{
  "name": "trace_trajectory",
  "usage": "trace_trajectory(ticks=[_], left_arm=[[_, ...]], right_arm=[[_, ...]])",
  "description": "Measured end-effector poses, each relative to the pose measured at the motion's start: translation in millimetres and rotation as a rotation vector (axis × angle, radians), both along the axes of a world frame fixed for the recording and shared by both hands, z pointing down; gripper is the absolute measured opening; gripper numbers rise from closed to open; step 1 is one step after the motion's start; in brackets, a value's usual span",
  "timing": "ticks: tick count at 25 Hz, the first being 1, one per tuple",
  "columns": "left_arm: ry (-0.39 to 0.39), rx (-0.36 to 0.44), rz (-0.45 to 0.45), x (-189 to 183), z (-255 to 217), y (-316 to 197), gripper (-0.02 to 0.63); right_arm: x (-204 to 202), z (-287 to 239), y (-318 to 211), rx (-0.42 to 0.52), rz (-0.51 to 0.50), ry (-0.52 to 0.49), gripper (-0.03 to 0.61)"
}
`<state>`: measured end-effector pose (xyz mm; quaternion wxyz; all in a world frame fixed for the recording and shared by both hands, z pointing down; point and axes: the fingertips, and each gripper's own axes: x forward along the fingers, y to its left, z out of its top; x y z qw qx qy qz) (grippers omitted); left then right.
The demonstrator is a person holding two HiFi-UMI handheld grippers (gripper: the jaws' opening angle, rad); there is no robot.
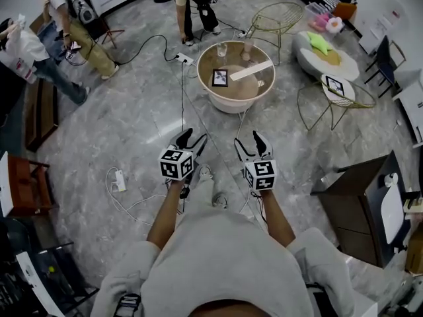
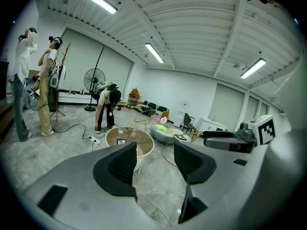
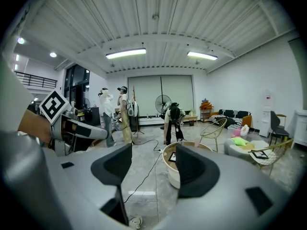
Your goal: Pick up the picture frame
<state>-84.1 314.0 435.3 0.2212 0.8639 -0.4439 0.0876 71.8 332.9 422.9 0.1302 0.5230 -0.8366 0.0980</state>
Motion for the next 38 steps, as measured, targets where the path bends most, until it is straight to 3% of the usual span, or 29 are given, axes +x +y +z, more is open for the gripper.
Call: trace_trajectory(ticks=[16, 38], left_arm=[[0.02, -0.012, 0.031, 1.3, 5.8, -77.1, 0.232], [0.052, -0.021, 0.069, -43.4, 9.3, -202.3, 0.23]], right_arm=[[-5.7, 4.2, -65.6, -0.01, 0.035, 0.025, 0.264], [-47.8, 5.4, -179.9, -0.023, 0.095, 0.059, 0.259]])
